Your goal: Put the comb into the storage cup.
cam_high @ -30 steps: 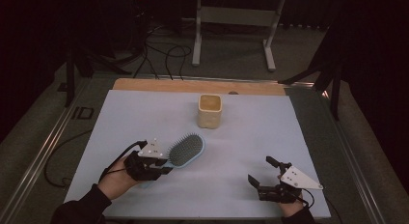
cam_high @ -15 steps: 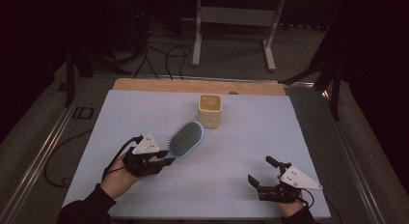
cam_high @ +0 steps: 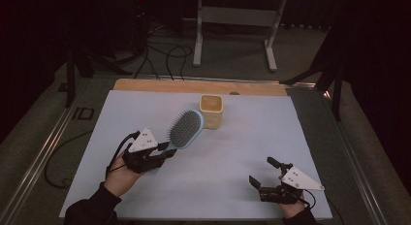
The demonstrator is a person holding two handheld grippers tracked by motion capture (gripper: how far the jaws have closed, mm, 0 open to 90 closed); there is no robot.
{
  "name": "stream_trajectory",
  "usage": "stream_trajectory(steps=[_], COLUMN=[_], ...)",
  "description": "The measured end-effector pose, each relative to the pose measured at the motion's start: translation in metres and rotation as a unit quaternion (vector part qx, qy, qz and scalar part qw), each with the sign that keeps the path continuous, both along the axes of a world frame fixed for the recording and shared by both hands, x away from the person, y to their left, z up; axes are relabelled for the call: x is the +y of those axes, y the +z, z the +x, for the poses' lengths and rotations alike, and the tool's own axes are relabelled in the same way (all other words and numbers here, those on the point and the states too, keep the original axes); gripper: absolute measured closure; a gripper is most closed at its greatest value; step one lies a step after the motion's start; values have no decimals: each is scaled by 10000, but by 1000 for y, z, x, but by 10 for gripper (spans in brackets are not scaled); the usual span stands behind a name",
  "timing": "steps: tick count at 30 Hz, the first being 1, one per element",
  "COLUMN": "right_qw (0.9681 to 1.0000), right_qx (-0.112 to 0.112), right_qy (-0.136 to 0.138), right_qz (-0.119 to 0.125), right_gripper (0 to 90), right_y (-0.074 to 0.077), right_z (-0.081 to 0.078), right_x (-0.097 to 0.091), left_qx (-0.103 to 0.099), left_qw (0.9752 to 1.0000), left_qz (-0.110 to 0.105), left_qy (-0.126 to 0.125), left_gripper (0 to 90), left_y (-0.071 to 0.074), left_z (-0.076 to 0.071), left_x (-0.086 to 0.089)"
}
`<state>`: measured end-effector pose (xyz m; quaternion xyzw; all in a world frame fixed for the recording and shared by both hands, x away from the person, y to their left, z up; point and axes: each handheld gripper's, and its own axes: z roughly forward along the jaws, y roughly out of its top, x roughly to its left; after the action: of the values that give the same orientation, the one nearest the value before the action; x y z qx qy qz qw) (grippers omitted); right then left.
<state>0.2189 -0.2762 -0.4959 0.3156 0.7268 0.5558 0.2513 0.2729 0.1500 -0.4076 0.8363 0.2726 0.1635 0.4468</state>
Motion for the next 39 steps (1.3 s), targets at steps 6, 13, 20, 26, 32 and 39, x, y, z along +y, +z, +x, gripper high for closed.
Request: stream_trajectory(steps=[6,13,20,26,32,39], right_qw=[10000,10000,10000,10000,10000,10000], right_qx=[12,35,40,35,45,45], right_qy=[-12,-13,-12,-13,-27,-27], right_qz=[4,3,7,12,27,38], right_gripper=[80,80,80,80,80,80], right_y=[0,-1,-1,-1,0,0], right_z=[0,0,0,1,1,1], right_x=[0,0,0,0,-1,-1], left_qx=[-48,-243,-293,-360,-403,-409], left_qw=[9999,9988,9972,9958,9942,9943], left_qz=[-135,-388,-608,-731,-879,-854], left_qy=[89,191,315,409,461,497], left_gripper=[703,703,703,703,703,703], left_y=[0,2,5,12,16,19], left_z=[4,6,15,22,29,38], left_x=[-3,-9,-13,-16,-20,-25])
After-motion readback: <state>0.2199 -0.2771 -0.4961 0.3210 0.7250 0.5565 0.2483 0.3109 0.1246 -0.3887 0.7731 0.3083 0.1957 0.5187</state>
